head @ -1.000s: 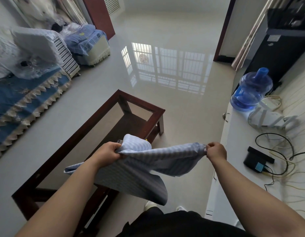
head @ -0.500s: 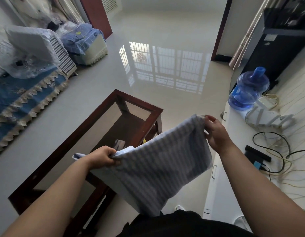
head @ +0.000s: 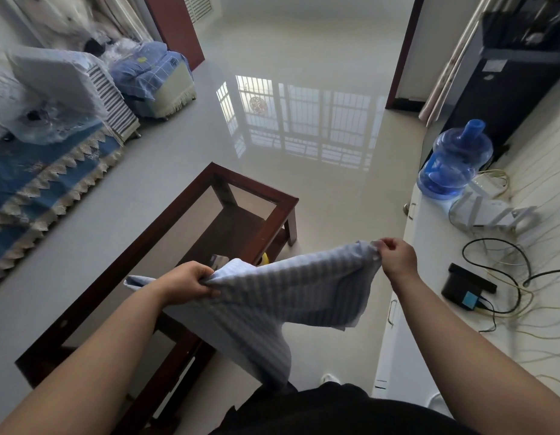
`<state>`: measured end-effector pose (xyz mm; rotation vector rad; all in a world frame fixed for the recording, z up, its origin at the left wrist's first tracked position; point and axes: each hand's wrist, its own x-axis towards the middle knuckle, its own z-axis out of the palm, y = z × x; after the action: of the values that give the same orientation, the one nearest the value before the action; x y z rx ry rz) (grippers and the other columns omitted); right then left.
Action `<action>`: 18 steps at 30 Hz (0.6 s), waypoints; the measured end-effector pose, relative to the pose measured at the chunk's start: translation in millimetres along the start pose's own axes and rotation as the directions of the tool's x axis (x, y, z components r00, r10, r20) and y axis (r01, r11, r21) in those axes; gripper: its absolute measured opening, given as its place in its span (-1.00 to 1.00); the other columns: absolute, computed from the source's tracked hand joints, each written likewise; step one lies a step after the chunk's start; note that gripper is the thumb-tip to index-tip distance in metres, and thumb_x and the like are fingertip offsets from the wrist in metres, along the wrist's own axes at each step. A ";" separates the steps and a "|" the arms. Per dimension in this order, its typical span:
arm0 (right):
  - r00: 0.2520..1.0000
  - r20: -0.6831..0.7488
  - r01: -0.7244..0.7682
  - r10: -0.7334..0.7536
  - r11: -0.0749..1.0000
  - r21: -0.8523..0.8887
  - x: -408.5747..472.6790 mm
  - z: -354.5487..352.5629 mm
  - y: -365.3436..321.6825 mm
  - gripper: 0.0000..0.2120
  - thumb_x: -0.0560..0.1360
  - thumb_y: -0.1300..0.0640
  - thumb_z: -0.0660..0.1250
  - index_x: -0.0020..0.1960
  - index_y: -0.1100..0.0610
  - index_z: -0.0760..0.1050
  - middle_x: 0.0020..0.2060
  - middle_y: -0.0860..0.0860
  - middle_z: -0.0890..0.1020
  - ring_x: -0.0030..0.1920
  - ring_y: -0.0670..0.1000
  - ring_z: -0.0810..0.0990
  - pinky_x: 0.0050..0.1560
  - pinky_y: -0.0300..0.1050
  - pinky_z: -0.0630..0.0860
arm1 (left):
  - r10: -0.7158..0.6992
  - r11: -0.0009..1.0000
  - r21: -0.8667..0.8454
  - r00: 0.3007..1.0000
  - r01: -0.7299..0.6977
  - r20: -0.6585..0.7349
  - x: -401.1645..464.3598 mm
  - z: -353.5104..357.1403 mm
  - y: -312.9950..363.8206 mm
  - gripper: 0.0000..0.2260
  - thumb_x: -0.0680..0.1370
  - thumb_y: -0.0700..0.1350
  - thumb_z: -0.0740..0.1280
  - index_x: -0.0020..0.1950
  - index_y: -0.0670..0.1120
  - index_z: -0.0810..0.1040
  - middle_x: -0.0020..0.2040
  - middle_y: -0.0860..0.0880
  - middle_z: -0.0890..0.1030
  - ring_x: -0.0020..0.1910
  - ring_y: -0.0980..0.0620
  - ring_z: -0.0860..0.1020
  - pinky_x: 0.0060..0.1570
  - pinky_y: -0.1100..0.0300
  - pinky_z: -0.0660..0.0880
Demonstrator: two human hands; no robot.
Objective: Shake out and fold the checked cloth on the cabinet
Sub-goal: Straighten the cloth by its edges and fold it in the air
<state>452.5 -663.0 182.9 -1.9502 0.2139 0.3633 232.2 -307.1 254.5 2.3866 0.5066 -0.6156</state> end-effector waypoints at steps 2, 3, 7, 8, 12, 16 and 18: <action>0.985 0.144 -0.145 0.095 0.912 0.384 -6.2 -3.9 -2.8 -0.93 0.52 0.19 0.32 -0.06 0.15 0.57 -0.11 0.07 0.67 -0.04 0.04 0.57 -0.04 -0.16 0.45 | 0.004 1.000 0.002 1.000 -0.004 -0.029 -1.9 -3.7 -0.3 -0.69 0.41 -0.06 0.47 -0.47 0.01 0.43 -0.52 0.13 0.39 -0.50 0.24 0.33 -0.35 0.22 0.27; 0.963 0.247 -0.227 0.109 0.823 0.521 -7.6 -5.2 -5.1 -0.94 0.53 0.20 0.31 -0.09 0.12 0.56 -0.09 0.06 0.68 0.00 0.06 0.59 0.05 -0.12 0.47 | 0.008 1.000 -0.002 0.999 -0.008 -0.046 -3.1 -6.0 -0.7 -0.67 0.41 -0.06 0.48 -0.48 0.01 0.41 -0.53 0.13 0.37 -0.50 0.23 0.32 -0.36 0.21 0.26; 0.967 0.255 -0.134 -0.017 0.816 0.563 -12.0 -2.4 -18.8 -0.86 0.50 0.32 0.31 -0.11 0.09 0.51 -0.02 0.17 0.62 0.08 0.14 0.56 0.23 0.01 0.43 | 0.015 0.999 -0.049 0.998 -0.018 -0.068 -6.0 -16.6 -0.9 -0.68 0.41 -0.08 0.48 -0.47 0.01 0.43 -0.51 0.14 0.38 -0.48 0.23 0.31 -0.35 0.20 0.27; 0.981 0.188 -0.064 -0.053 0.821 0.567 -13.0 -3.2 -24.7 -0.85 0.49 0.34 0.31 -0.10 0.11 0.53 -0.08 0.15 0.63 0.04 0.13 0.58 0.21 -0.02 0.47 | 0.015 0.997 -0.076 0.997 -0.020 -0.069 -6.2 -18.8 -1.6 -0.70 0.42 -0.10 0.48 -0.45 -0.01 0.44 -0.49 0.13 0.38 -0.45 0.20 0.33 -0.32 0.18 0.28; 0.988 0.142 -0.063 -0.054 0.706 0.705 -3.3 -12.2 -39.5 -0.84 0.54 0.30 0.26 0.05 0.10 0.52 -0.19 0.08 0.68 -0.14 0.03 0.66 -0.01 -0.11 0.61 | 0.010 0.987 -0.161 0.996 -0.024 -0.084 -8.4 -22.2 -1.2 -0.74 0.42 -0.16 0.48 -0.43 -0.04 0.51 -0.44 0.09 0.43 -0.38 0.13 0.38 -0.28 0.15 0.31; 0.991 0.044 0.118 -0.123 0.989 0.092 8.8 -6.7 -33.3 -0.75 0.60 0.02 0.15 0.15 0.15 0.42 -0.02 0.07 0.52 -0.03 0.06 0.50 0.02 -0.06 0.41 | 0.076 0.994 -0.074 0.993 -0.083 -0.085 -9.1 -23.1 20.0 -0.69 0.42 -0.13 0.48 -0.44 -0.02 0.42 -0.48 0.11 0.37 -0.44 0.17 0.32 -0.32 0.19 0.29; 0.993 0.072 0.096 -0.094 0.995 -0.022 6.7 -1.0 -27.0 -0.57 0.55 -0.17 0.17 0.15 0.20 0.36 -0.06 0.04 0.49 -0.03 0.05 0.47 -0.01 -0.10 0.35 | 0.116 0.992 -0.029 0.989 -0.119 -0.094 -11.2 -25.9 31.7 -0.66 0.42 -0.11 0.48 -0.45 -0.02 0.37 -0.47 0.10 0.33 -0.45 0.17 0.28 -0.34 0.18 0.26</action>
<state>467.5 -653.1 204.3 -1.9607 0.0708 0.3729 246.4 -316.0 293.6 2.4009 0.4087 -0.4433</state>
